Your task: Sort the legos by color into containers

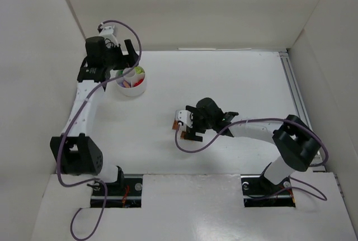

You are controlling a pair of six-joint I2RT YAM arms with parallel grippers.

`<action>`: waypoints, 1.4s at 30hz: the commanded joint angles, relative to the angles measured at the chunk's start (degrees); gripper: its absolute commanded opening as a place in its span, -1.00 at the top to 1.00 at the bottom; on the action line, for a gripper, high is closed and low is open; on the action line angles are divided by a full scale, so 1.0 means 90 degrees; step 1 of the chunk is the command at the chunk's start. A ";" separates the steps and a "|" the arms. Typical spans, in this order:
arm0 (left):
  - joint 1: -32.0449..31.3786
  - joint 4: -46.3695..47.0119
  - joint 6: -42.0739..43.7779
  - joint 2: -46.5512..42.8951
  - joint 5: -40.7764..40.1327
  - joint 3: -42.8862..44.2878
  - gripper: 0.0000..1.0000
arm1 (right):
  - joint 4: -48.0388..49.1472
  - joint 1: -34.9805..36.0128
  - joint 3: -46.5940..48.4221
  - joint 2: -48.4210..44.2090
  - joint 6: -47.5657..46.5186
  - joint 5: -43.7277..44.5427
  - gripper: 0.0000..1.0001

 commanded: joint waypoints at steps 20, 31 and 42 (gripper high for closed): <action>-0.1234 0.1093 -0.1314 -0.1921 -0.0643 -0.2381 -1.00 | 0.0040 0.0412 -0.0066 0.0611 0.0293 -0.0387 -0.39; -0.1292 0.1162 -0.1255 -0.1989 -0.0447 -0.2635 -1.00 | -0.0038 0.0529 0.0168 0.0992 -0.0137 -0.1034 -0.21; -0.1292 0.1162 -0.1196 -0.2223 0.0040 -0.2694 -1.00 | -0.0038 0.0529 -0.0026 0.0728 0.0273 -0.0770 -0.99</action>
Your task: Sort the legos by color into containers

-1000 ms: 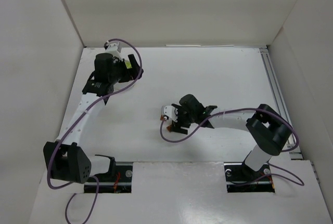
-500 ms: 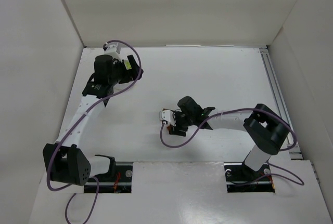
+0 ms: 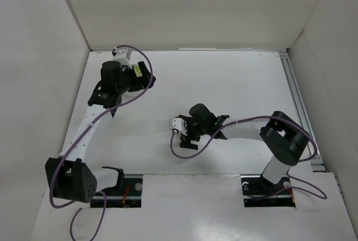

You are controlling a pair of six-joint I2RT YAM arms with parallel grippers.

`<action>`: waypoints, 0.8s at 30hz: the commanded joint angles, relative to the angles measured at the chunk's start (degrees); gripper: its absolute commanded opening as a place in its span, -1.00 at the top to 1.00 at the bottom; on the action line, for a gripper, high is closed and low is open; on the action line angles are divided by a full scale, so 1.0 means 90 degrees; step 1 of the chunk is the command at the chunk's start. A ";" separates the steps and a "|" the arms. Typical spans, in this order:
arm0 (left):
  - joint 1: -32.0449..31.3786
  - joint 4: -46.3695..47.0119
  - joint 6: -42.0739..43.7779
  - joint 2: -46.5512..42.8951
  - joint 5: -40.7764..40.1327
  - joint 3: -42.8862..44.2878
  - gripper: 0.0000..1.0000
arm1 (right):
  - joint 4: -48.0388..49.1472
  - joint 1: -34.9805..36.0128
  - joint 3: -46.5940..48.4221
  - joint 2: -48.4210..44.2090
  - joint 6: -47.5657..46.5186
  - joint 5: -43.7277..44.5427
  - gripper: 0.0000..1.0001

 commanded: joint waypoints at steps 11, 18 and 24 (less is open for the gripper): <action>-0.0024 0.0314 0.0198 -0.0578 0.0405 -0.0264 -1.00 | -0.0323 0.0043 -0.0335 -0.0015 0.0959 0.0242 -1.00; -0.0024 0.0373 0.0257 -0.0519 0.0523 -0.0264 -1.00 | -0.0245 0.0043 -0.0482 -0.0132 0.1146 0.0312 -0.75; -0.0024 0.0451 0.0257 -0.0577 0.0581 -0.0264 -0.97 | -0.0245 0.0043 -0.0688 -0.0357 0.1341 0.0438 -0.14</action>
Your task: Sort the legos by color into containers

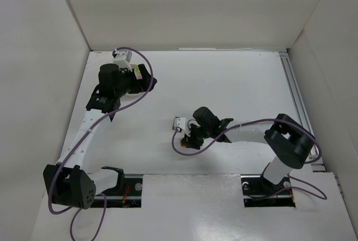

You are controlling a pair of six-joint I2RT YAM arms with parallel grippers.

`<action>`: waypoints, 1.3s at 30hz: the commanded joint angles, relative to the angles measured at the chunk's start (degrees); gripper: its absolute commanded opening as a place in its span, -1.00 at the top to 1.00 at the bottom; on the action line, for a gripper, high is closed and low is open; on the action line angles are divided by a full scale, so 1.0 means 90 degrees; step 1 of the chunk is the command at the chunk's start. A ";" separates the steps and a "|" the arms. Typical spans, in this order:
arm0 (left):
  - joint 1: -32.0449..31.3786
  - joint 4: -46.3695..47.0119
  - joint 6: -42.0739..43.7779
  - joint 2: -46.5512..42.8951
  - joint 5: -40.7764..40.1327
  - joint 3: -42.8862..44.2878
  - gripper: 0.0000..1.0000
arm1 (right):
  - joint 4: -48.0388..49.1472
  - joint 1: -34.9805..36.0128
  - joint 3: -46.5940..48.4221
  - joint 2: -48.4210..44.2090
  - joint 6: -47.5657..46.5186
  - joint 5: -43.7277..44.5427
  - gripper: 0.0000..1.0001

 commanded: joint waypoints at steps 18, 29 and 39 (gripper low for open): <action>-0.0200 0.2259 -0.0593 -0.0224 0.3435 -0.1334 -1.00 | 0.0333 -0.0222 -0.0007 -0.1793 -0.0422 0.1179 0.44; -0.1459 0.2526 -0.0713 0.0478 0.3497 -0.1023 -0.83 | 0.1260 -0.0340 0.0198 -0.2614 -0.0705 0.1355 0.44; -0.1821 0.2573 -0.0712 0.1045 0.3671 -0.0778 -0.41 | 0.1740 -0.0340 0.0130 -0.2780 -0.0705 0.1443 0.44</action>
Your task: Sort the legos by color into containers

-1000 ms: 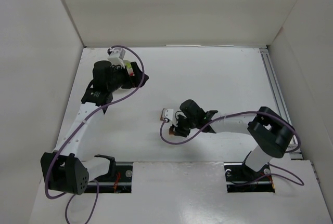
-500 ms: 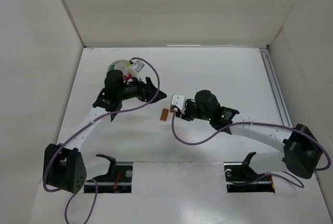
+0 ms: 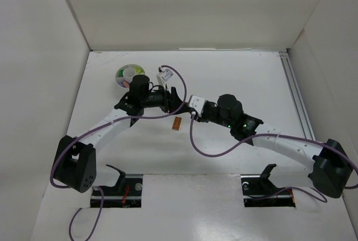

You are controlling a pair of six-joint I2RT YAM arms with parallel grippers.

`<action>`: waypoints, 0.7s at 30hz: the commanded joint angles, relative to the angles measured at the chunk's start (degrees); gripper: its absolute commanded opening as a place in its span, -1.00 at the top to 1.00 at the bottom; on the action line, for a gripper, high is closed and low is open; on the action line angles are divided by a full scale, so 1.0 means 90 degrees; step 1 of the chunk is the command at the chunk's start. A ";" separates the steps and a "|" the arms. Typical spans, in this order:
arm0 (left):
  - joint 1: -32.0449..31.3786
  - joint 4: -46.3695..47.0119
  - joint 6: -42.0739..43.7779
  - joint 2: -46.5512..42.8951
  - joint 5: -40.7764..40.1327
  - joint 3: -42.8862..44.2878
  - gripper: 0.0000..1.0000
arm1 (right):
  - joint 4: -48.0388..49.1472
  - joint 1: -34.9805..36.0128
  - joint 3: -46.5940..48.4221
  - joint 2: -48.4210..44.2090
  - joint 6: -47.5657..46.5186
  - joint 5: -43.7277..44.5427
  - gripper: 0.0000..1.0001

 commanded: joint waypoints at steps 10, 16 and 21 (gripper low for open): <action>-0.0236 0.0615 -0.0098 0.0097 0.0577 0.0383 0.47 | 0.0623 -0.0036 0.0035 -0.0180 -0.0033 0.0042 0.44; -0.0236 0.0615 -0.0039 0.0039 0.0636 0.0383 1.00 | 0.0682 -0.0036 0.0035 -0.0180 0.0084 0.0246 0.35; -0.0236 -0.0028 0.0127 -0.0176 -0.0065 0.0656 1.00 | 0.0682 -0.0094 0.0035 -0.0180 0.0143 0.0363 -0.29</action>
